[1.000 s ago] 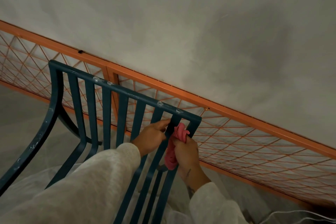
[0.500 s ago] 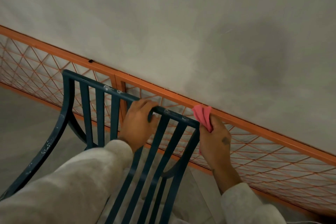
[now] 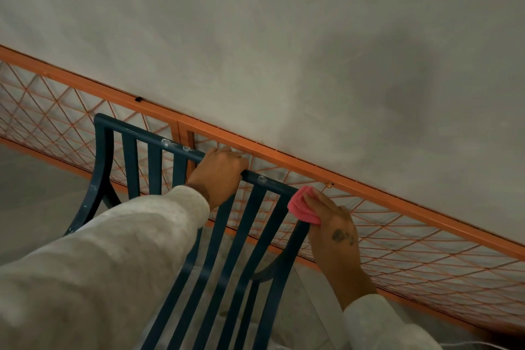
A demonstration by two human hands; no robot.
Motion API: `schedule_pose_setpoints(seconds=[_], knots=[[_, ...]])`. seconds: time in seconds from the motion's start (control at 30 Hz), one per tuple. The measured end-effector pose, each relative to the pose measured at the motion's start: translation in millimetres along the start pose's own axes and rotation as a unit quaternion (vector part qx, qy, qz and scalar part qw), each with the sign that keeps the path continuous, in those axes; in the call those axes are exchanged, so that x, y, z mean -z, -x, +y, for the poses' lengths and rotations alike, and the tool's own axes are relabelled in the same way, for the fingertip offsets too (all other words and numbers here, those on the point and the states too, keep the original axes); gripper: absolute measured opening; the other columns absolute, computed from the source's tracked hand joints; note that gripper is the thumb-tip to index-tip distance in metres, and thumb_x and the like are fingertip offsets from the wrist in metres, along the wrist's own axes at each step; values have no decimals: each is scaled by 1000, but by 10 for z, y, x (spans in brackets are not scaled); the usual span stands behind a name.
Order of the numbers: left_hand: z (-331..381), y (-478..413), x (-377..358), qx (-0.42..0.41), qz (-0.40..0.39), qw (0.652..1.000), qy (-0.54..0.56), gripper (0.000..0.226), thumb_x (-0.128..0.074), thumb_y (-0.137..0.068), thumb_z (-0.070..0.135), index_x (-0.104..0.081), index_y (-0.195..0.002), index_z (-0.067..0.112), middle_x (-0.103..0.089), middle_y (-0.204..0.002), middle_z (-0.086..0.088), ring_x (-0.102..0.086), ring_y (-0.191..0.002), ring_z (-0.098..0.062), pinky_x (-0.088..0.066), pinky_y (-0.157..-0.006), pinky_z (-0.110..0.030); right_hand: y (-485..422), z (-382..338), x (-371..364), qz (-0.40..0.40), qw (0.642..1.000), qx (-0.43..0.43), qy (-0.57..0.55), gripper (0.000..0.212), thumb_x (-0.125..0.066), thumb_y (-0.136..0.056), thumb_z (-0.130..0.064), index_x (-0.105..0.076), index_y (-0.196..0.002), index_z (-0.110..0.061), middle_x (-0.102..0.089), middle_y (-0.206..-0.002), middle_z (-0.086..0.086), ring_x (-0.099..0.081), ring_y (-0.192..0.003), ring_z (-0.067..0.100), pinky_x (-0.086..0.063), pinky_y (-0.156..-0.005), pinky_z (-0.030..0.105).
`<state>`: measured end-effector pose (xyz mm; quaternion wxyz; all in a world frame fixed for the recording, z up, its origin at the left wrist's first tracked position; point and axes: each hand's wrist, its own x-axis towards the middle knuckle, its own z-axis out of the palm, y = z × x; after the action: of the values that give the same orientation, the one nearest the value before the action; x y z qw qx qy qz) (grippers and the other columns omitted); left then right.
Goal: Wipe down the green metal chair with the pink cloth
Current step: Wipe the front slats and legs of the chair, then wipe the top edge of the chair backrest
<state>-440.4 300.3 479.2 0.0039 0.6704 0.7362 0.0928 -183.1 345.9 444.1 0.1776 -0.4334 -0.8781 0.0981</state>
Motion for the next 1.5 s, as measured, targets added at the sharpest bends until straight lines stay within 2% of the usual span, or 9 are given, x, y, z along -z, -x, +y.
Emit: schedule_pose_setpoints(seconds=[0.13, 0.37, 0.43, 0.53, 0.63, 0.7, 0.87, 1.03, 1.5], knots=[[-18, -20, -13, 4, -8, 1000, 12, 12, -54, -92, 18, -64, -98, 23, -66, -95, 2, -54, -92, -17, -44, -90, -35, -249, -394, 24, 13, 990, -137, -34, 52, -58, -87, 3, -56, -134, -19, -63, -124, 2, -59, -104, 26, -54, -89, 36], [-14, -26, 43, 10, -30, 999, 11, 14, -55, -90, 16, -64, -99, 22, -66, -98, 1, -55, -93, -18, -47, -88, -37, -23, -260, -3, 50, 997, 17, -49, 59, -67, -73, 19, -63, -126, -7, -59, -134, 2, -54, -127, 23, -50, -101, 45], [-4, -24, 57, 12, -35, 999, 4, 14, -53, -91, 17, -64, -100, 22, -66, -99, 1, -55, -93, -18, -47, -88, -36, 69, -130, 103, 67, 997, 2, -25, 60, -72, -68, 21, -63, -122, -3, -63, -128, 10, -58, -122, 30, -52, -95, 51], [39, 3, 97, 10, -36, 999, -9, 19, -49, -92, 14, -63, -103, 22, -66, -101, 0, -54, -96, -19, -45, -88, -34, 109, -142, 260, 78, 985, -96, -118, 52, -67, -74, 22, -66, -119, -3, -70, -109, 9, -66, -104, 24, -51, -93, 37], [69, 80, 142, 16, -45, 999, 17, 25, -49, -91, 12, -61, -109, 23, -63, -105, 1, -56, -99, -19, -42, -92, -35, 90, -189, 494, 24, 916, -301, -264, 37, -49, -96, -2, -63, -125, -20, -69, -84, 7, -61, -61, 16, -52, -52, 18], [116, 192, 214, 10, -39, 996, 85, 24, -55, -89, 16, -59, -111, 25, -61, -109, 3, -57, -102, -18, -43, -95, -36, 142, -164, 613, 30, 885, -326, -330, 22, -52, -99, -12, -66, -113, -22, -65, -69, 9, -56, -46, 11, -45, -38, 17], [286, 665, 460, 36, -4, 987, 154, 34, -65, -86, 23, -61, -120, 18, -61, -123, 1, -59, -110, -19, -46, -102, -38, 255, -207, 772, 26, 789, -360, -497, 23, -63, -91, -13, -67, -110, -24, -72, -93, 5, -69, -84, 22, -56, -73, 34], [185, 1227, 712, 123, -30, 981, 146, 33, -62, -90, 25, -62, -122, 19, -61, -126, 2, -58, -110, -14, -44, -99, -22, 306, -450, 817, -37, 723, -353, -593, 28, -63, -89, -8, -65, -109, -28, -74, -99, 10, -70, -92, 31, -57, -81, 44], [-881, 880, 752, 45, -37, 988, 142, 47, -68, -84, 22, -54, -129, 19, -57, -131, -3, -53, -121, -21, -38, -102, -28, 359, -1198, 526, 11, 746, -408, -527, 29, -66, -86, -3, -67, -101, -28, -75, -92, 12, -69, -85, 34, -57, -72, 43]])
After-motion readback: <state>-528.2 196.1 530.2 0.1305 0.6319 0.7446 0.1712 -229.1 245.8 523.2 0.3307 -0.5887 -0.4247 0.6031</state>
